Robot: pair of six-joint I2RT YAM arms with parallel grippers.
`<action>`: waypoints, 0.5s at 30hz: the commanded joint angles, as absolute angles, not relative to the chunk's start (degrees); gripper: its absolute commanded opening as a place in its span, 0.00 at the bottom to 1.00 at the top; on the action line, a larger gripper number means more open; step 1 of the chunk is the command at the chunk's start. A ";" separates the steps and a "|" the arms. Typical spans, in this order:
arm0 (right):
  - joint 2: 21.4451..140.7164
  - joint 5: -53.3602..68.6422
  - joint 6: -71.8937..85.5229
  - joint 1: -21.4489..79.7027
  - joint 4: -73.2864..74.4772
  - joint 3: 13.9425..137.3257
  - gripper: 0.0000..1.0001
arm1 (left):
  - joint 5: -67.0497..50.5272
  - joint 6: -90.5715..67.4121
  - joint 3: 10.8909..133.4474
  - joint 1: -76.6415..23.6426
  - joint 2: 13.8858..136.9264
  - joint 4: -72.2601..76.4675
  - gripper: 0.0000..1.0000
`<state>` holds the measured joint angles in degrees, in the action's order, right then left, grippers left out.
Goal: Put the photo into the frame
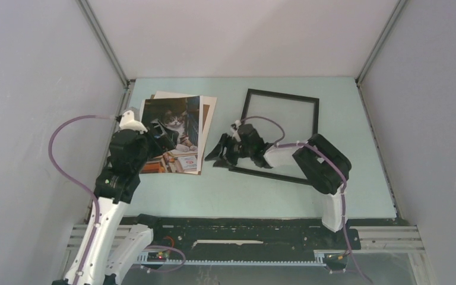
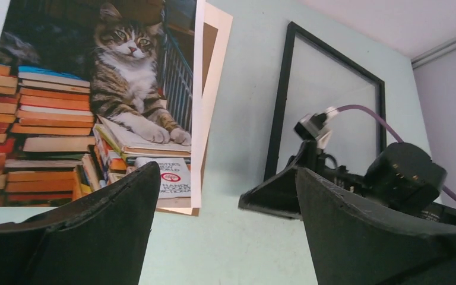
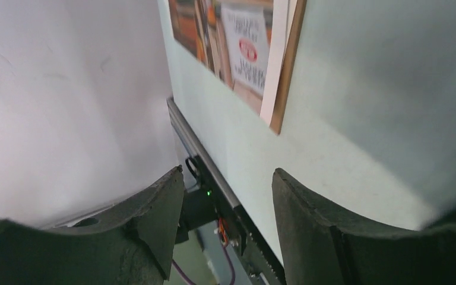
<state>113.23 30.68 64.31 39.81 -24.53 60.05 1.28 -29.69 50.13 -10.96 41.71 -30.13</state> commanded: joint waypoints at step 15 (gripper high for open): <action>123.86 28.11 74.18 47.43 -32.66 62.60 0.44 | -4.30 -15.58 58.25 -11.07 40.54 -33.47 0.92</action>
